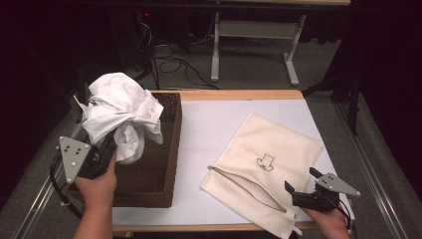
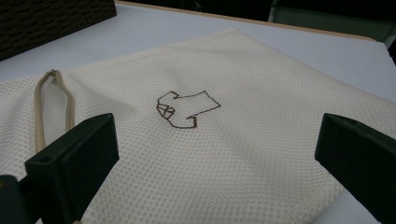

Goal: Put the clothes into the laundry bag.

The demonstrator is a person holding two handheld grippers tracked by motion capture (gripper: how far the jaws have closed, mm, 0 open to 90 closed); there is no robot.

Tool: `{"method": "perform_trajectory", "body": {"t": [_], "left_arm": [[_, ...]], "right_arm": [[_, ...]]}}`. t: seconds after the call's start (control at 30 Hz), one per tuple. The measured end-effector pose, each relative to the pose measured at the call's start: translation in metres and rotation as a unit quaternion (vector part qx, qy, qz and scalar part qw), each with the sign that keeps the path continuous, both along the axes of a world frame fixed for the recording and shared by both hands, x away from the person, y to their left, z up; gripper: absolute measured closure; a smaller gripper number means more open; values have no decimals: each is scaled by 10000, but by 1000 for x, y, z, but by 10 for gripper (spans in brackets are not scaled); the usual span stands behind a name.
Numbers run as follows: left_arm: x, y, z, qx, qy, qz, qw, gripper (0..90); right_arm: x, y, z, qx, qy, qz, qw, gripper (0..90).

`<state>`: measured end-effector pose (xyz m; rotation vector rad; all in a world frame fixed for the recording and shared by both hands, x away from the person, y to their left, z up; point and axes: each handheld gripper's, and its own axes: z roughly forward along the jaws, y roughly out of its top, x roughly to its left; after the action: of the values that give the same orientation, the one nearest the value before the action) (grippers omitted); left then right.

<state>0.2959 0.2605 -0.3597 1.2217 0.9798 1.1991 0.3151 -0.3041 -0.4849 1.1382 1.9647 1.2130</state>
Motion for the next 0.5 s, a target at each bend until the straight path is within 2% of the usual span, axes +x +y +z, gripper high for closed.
{"method": "perform_trajectory", "body": {"t": [0.23, 0.5], "left_arm": [[-4, -13, 12, 19, -241, -154, 9996, 747], [-2, -36, 20, -10, -343, -447, 9984, 747]], "right_arm": [[0, 1, 0, -12, -22, 19, 10000, 3], [-1, 1, 1, -13, -47, 30, 10000, 3]]}}
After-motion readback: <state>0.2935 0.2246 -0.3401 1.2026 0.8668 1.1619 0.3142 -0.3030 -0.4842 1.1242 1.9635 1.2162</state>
